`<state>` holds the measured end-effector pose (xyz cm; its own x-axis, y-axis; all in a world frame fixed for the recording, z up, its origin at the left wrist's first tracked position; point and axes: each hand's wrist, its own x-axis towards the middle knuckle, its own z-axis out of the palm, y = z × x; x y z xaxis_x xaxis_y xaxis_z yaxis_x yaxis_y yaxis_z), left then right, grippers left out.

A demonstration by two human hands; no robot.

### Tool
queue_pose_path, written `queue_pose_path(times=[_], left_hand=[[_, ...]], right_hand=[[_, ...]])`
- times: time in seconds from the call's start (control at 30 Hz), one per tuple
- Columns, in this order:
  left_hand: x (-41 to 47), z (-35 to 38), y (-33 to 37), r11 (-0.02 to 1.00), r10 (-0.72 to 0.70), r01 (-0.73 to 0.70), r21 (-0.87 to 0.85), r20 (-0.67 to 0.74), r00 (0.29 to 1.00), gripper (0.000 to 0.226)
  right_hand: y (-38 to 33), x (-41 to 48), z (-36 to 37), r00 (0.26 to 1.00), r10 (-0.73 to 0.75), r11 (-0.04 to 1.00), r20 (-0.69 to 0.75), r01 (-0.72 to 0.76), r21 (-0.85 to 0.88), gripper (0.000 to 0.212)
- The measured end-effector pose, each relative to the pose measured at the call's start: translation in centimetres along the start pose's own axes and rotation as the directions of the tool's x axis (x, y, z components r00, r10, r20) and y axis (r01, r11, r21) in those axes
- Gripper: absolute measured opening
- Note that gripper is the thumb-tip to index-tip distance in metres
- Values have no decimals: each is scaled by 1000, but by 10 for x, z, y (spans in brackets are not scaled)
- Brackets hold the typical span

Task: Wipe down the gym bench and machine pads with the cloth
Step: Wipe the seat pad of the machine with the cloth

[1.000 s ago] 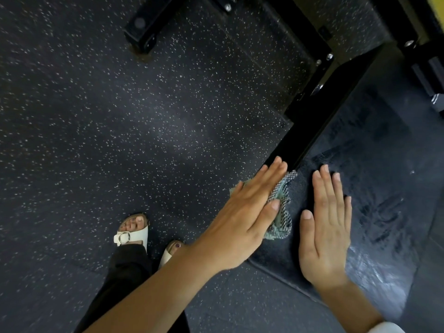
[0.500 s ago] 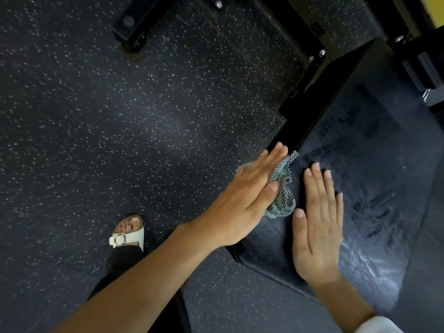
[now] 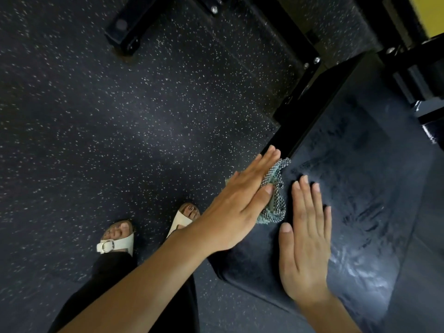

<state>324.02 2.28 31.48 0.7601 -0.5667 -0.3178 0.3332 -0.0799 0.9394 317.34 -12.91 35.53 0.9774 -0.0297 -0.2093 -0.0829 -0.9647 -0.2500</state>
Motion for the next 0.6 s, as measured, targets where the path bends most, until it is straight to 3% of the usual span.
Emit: queue_pose_path(times=[0.3, 0.6], left_hand=[[52, -6, 15, 1000, -19, 18, 18, 38, 999, 51], [16, -2, 15, 993, 25, -29, 111, 37, 999, 54]], right_hand=[[8, 11, -9, 997, -50, 999, 54, 50, 1, 58], [34, 54, -23, 993, -86, 996, 80, 84, 28, 57]])
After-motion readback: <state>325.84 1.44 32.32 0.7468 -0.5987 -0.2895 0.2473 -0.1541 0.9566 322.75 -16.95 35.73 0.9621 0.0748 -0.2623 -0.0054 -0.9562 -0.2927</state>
